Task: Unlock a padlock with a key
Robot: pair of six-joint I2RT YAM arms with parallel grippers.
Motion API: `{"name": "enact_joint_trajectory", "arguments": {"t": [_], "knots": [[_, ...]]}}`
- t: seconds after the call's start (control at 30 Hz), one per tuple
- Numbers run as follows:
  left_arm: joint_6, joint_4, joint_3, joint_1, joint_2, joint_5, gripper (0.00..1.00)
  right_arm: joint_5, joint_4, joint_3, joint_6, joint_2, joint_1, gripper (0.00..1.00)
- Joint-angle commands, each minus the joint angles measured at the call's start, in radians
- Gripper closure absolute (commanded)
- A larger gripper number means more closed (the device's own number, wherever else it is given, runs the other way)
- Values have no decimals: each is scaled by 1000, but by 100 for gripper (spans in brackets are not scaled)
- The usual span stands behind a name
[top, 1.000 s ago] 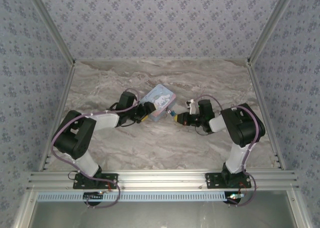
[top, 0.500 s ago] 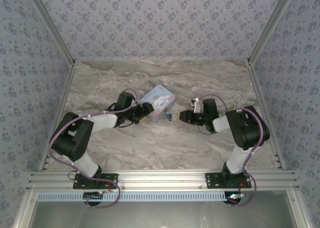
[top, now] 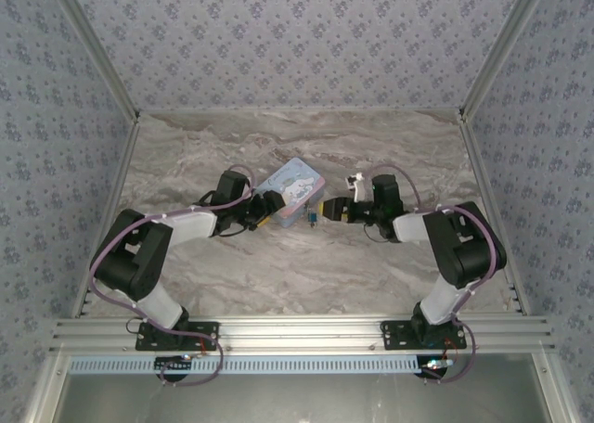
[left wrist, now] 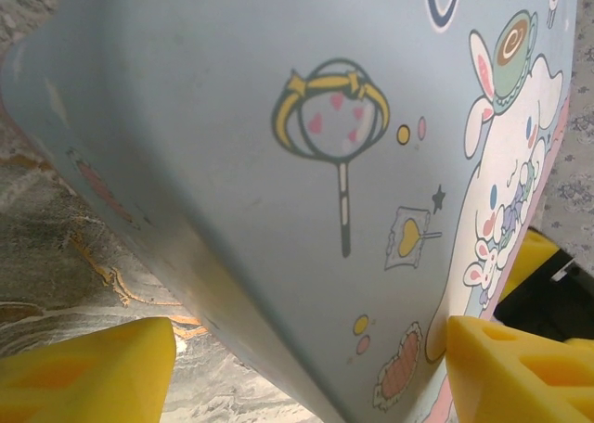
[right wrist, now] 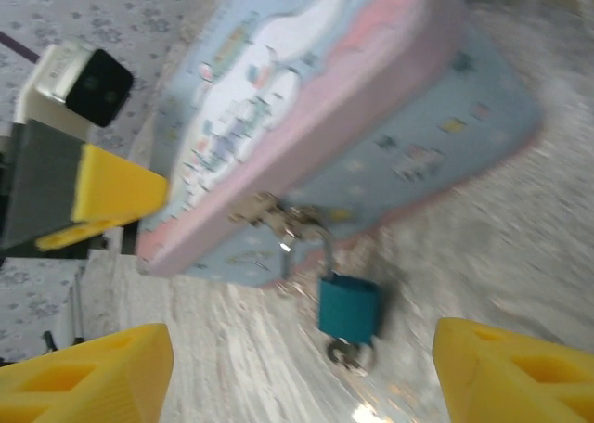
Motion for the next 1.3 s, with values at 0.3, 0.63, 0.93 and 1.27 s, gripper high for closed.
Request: {"name": "enact_joint_trajectory", "arguments": {"t": [0.3, 0.63, 0.93, 1.27], "knots": [[28, -116, -32, 8, 2, -31, 26, -49, -29, 137, -29, 133, 69, 15], [24, -104, -38, 8, 6, -21, 26, -54, -44, 190, -31, 190, 97, 18], [21, -99, -39, 10, 6, -18, 26, -96, -57, 215, -22, 217, 103, 20], [21, -101, -34, 13, 8, -15, 26, -113, -9, 173, 7, 211, 97, 32]]}}
